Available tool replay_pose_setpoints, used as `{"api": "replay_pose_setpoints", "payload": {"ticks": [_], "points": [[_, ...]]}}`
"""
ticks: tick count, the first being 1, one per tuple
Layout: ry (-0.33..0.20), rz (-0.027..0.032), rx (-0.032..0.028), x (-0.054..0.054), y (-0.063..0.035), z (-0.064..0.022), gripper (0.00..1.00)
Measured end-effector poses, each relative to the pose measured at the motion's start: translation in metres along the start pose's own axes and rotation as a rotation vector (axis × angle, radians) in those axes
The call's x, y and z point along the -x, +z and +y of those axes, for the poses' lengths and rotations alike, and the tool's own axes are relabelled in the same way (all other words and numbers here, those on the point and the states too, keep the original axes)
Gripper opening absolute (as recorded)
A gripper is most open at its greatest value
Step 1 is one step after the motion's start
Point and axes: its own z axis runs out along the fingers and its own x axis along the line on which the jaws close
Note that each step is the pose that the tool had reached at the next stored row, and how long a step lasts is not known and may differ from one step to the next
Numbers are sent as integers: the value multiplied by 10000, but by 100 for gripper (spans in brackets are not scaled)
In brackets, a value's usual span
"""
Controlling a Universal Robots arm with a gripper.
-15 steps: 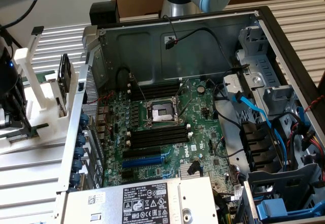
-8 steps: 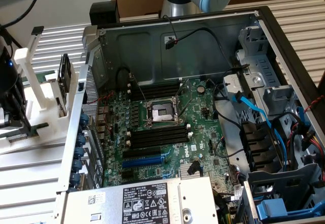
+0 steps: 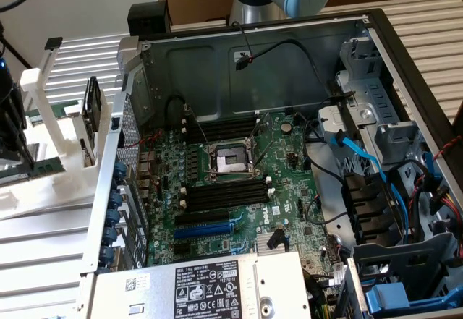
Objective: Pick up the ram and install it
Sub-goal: 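Pick up the ram and move it above insertion slot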
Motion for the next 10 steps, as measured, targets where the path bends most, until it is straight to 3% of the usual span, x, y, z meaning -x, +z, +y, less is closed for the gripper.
{"api": "replay_pose_setpoints", "payload": {"ticks": [10], "points": [[2,70,10,12,-459,13,13]]}}
